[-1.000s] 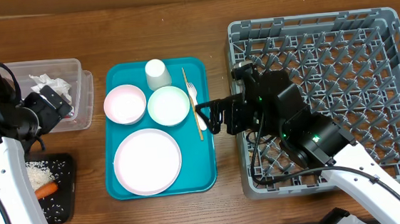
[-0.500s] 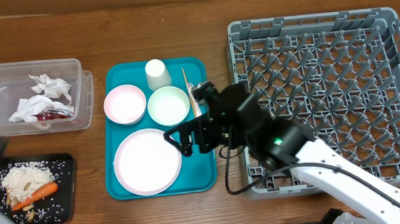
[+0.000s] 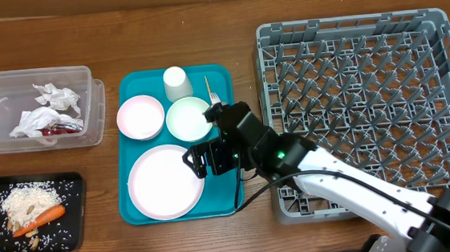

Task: Sort waste into correct bins and load items into the dishwasher
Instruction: 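Move the right gripper left over the large white plate, then grasp the white plate rim with the right gripper and lift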

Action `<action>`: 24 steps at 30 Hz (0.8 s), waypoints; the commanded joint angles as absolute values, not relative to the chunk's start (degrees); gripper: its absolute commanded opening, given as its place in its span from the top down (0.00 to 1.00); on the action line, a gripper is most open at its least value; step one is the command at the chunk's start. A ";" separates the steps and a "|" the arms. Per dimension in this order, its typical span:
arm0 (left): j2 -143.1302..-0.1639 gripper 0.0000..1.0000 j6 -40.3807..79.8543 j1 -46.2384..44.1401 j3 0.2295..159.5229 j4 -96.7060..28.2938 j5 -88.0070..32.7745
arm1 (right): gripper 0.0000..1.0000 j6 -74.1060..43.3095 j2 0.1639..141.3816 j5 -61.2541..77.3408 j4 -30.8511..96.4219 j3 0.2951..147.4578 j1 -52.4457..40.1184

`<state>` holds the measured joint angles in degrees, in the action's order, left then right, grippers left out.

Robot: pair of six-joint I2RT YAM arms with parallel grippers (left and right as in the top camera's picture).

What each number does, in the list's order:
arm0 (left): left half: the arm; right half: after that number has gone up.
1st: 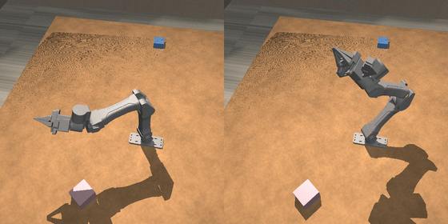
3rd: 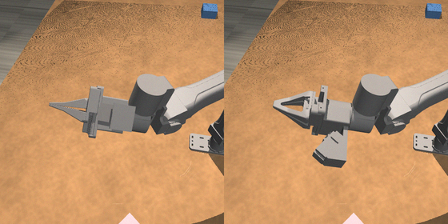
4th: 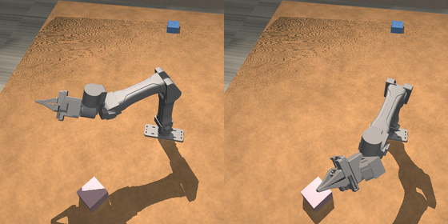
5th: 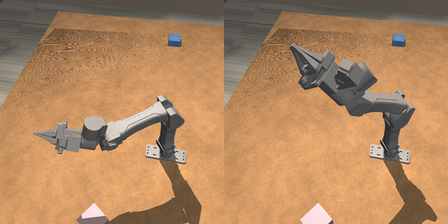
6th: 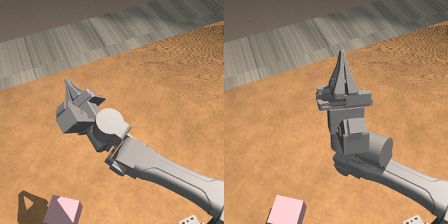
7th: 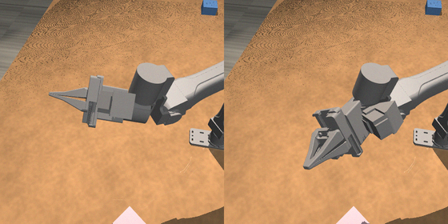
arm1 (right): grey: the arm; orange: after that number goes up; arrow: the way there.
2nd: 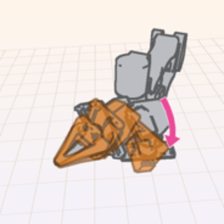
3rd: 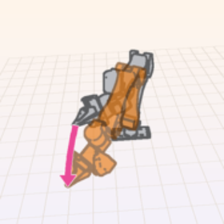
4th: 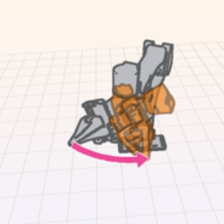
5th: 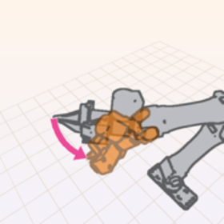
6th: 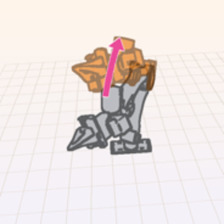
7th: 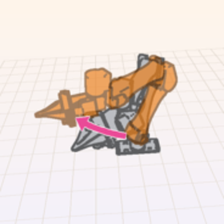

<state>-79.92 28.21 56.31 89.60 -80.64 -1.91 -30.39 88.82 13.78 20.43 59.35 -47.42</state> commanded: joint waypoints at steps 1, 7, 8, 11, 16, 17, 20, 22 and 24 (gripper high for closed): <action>-79.40 0.00 28.75 56.60 89.71 -80.75 -2.59 | 0.00 -30.26 90.70 12.23 20.08 61.25 -49.41; -79.42 0.00 28.75 56.60 89.71 -80.75 -2.59 | 0.07 -37.85 95.53 5.74 22.92 61.23 -51.77; -79.40 0.00 28.75 56.60 89.71 -80.75 -2.59 | 0.10 -39.33 96.16 5.78 22.61 61.23 -51.77; -79.42 0.00 28.75 56.60 89.71 -80.75 -2.59 | 0.11 -42.28 99.33 6.31 21.06 61.28 -51.75; -79.42 0.00 28.75 56.60 89.71 -80.75 -2.59 | 0.19 -43.83 100.99 7.88 21.04 61.28 -51.75; -79.40 0.00 28.75 56.60 89.71 -80.75 -2.59 | 0.21 -44.27 101.30 8.16 20.64 61.28 -51.75; -79.40 0.00 28.75 56.60 89.71 -80.75 -2.59 | 0.22 -45.04 102.54 9.06 20.18 61.41 -51.75; -79.40 0.00 28.75 56.60 89.71 -80.75 -2.59 | 0.22 -44.99 103.66 9.02 21.89 62.50 -51.75; -79.40 0.00 28.75 56.60 89.71 -80.75 -2.59 | 0.25 -44.58 105.21 6.57 26.48 65.67 -51.77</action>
